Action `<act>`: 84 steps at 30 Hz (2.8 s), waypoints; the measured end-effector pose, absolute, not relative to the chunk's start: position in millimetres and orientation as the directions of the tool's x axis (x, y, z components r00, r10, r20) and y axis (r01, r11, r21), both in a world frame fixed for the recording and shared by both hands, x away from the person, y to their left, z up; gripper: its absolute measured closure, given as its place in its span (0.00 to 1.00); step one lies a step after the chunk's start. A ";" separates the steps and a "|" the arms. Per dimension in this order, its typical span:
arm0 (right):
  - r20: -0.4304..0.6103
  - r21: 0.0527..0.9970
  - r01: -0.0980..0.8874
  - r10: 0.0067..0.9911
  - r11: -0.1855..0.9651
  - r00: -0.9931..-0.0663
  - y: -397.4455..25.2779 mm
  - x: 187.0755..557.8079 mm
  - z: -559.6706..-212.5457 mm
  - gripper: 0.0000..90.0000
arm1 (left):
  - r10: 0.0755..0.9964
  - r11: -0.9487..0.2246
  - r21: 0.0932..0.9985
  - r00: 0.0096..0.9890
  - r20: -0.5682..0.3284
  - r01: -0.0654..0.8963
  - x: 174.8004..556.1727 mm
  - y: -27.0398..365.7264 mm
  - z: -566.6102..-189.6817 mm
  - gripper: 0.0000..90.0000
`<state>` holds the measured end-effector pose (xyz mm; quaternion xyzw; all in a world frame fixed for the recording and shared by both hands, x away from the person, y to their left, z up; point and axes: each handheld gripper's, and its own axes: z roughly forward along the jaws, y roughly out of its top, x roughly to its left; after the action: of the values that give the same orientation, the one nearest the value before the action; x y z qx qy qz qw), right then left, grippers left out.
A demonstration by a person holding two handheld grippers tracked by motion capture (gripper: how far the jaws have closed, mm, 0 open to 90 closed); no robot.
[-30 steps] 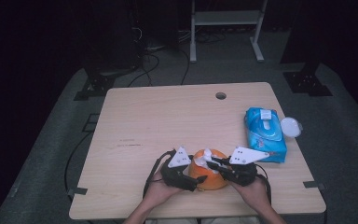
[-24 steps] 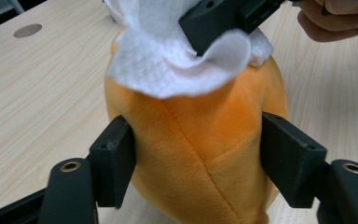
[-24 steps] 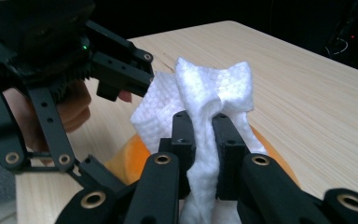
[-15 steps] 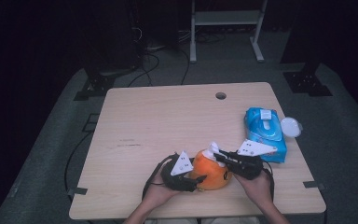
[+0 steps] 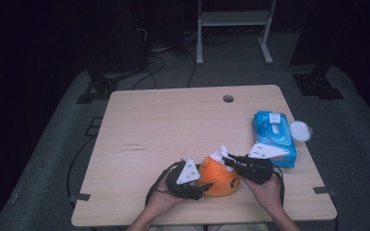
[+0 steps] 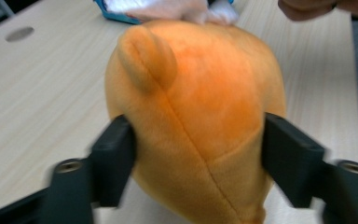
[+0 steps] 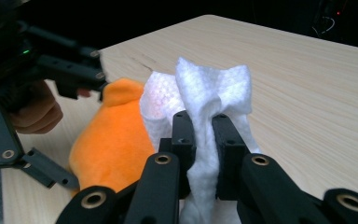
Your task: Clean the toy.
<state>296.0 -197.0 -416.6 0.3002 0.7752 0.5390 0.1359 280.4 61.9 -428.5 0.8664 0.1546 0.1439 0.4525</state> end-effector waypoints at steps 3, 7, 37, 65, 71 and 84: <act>0.087 0.922 0.286 0.583 0.259 -0.808 -184.8 289.3 -414.3 0.89 | 0.415 -0.500 0.843 0.909 0.031 0.200 285.8 66.4 -426.3 0.21; 0.065 0.924 0.264 0.569 0.276 -0.820 -180.1 288.2 -413.2 0.89 | 0.427 -0.500 0.844 0.903 0.046 0.194 287.7 72.7 -428.1 0.36; 0.013 0.902 0.231 0.513 0.364 -0.858 -160.8 268.2 -415.9 0.90 | 0.494 -0.488 0.831 0.869 0.011 0.267 299.8 93.1 -430.6 0.45; 0.068 0.903 0.309 0.611 0.299 -0.789 -191.4 290.5 -422.1 0.90 | 0.511 -0.423 0.855 0.858 -0.050 0.302 302.9 93.1 -426.9 0.38; 0.045 0.914 0.244 0.516 0.325 -0.856 -173.6 277.9 -418.0 0.90 | 0.502 -0.416 0.837 0.857 -0.113 0.354 308.6 85.5 -425.6 0.08; 0.108 0.922 0.297 0.572 0.249 -0.813 -181.0 292.1 -414.6 0.90 | 0.523 -0.441 0.885 0.844 0.116 0.152 287.6 74.5 -419.9 0.47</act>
<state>292.1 -181.0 -414.6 0.2784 0.7802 0.5460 0.1256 287.6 74.5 -419.9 0.8271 0.2040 0.1905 0.4878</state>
